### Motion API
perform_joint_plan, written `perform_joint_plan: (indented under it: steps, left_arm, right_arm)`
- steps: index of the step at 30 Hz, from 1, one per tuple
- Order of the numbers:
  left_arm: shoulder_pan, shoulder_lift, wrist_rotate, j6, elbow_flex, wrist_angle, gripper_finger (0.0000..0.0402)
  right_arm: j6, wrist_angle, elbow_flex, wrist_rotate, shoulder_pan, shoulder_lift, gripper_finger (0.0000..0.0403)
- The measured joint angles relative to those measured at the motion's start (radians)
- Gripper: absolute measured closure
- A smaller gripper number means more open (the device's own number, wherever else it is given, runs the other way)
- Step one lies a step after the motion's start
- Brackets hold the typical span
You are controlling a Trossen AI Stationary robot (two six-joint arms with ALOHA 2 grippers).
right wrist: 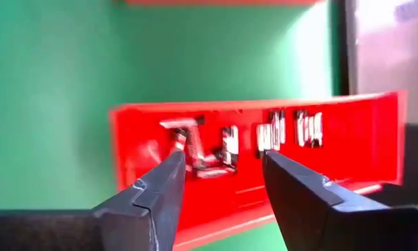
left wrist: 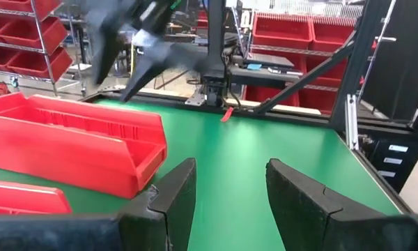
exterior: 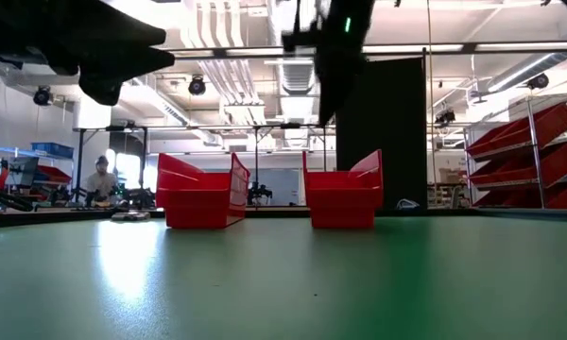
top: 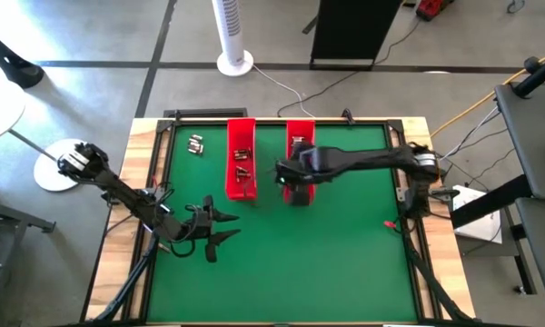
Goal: Sort batteries
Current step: Put the black battery into the left red bin
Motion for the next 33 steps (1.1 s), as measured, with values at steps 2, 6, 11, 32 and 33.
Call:
perform_joint_plan:
  steps: [2,6,11,32,33]
  left_arm:
    - [-0.001,-0.006,0.0,-0.014,0.0,-0.016,0.0247]
    - [-0.001,0.017,0.018,-0.084,0.0,-0.027,0.0247]
    - [-0.009,0.001,0.148,-0.153,0.023,-0.083,0.0247]
    - [-0.389,0.091,0.733,-0.934,0.627,-2.076,0.0247]
    - [-0.406,0.09,0.756,-0.937,0.604,-2.069,0.0247]
  right_arm:
    - [0.056,0.001,0.016,0.01,0.064,-0.036,0.0216]
    - [0.184,0.054,-0.005,0.011,0.208,-0.09,0.0224]
    - [0.262,0.215,-0.1,0.048,0.4,-0.087,0.024]
    - [0.48,0.435,-0.195,0.3,0.613,0.218,0.0243]
    - [0.479,0.437,-0.195,0.3,0.613,0.223,0.0242]
